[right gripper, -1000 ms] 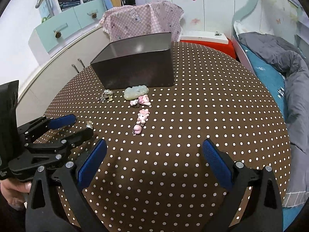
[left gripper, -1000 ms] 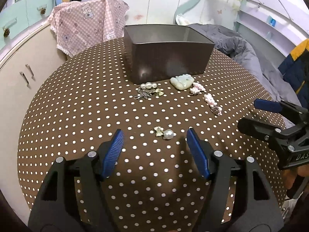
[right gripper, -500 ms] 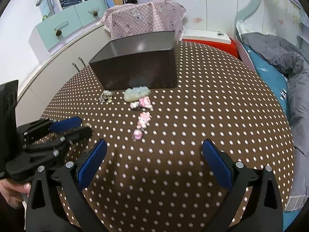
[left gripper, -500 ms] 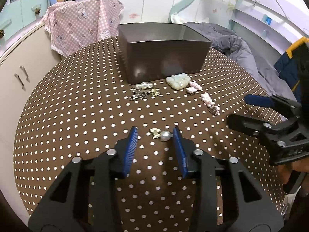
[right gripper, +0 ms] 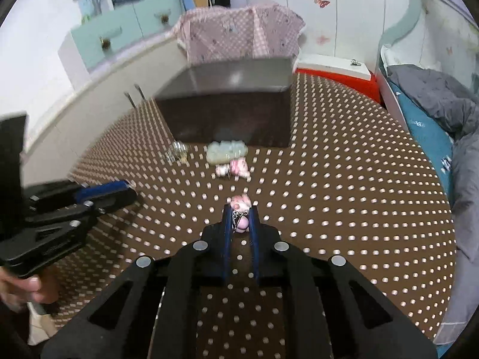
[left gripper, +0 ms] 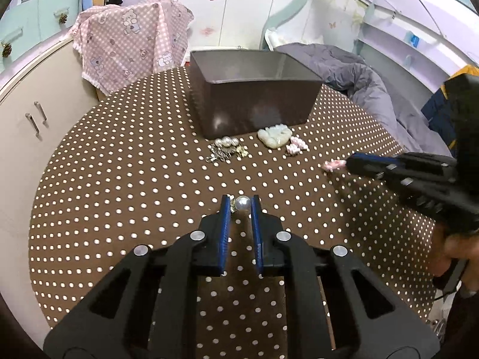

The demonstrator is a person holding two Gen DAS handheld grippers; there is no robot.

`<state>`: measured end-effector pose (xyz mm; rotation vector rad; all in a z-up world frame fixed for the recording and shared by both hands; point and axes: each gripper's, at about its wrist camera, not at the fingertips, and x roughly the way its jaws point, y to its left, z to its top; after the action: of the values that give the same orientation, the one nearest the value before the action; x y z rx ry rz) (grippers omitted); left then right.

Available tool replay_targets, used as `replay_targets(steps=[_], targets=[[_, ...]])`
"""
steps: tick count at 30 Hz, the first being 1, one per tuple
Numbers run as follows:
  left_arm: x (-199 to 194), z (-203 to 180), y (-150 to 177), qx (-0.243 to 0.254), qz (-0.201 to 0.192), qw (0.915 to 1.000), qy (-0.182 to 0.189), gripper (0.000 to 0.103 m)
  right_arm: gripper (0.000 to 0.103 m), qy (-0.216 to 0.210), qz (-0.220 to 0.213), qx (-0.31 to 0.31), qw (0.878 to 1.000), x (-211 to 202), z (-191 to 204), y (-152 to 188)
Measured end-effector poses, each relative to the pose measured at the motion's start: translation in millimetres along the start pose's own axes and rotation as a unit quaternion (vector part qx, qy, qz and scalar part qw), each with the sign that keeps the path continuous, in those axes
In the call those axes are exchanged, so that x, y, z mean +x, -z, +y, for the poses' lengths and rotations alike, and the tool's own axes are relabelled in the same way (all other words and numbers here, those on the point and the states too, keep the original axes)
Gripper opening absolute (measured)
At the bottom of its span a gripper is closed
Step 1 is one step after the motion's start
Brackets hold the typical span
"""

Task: Organize jewelry
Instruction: 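Grasp the pearl earring with the left tool while the right tool grasps a pink charm, then carry both held pieces over the dark box and release them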

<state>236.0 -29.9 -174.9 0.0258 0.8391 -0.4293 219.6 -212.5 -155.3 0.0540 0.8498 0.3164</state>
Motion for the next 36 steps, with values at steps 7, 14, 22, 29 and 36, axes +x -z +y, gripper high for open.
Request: replay_targets(steps=[7,14,22,29,36], targets=[[-25,8,-18,-0.011,-0.03,0.9995,0.003,0.014,0.01,-0.038,-0.056,-0.026,0.997,-54,-3,-38],[-55,8,-65,0.005,-0.078,0.9969,-0.005,0.014,0.01,-0.046,-0.114,-0.069,0.99,-92,7,-92],[-59,0,-130,0.017,-0.111,0.9937,-0.004,0.014,0.01,-0.061,-0.135,-0.065,0.987,-83,-2,-149],[-31,-3,-159,0.007,-0.089,0.9959,0.012,0.014,0.01,-0.064,-0.108,-0.043,0.991,-51,-7,-169],[-3,6,-169,-0.008,-0.061,0.9981,-0.007,0.046,0.031,-0.05,-0.071,-0.005,0.996,-12,-22,-173]])
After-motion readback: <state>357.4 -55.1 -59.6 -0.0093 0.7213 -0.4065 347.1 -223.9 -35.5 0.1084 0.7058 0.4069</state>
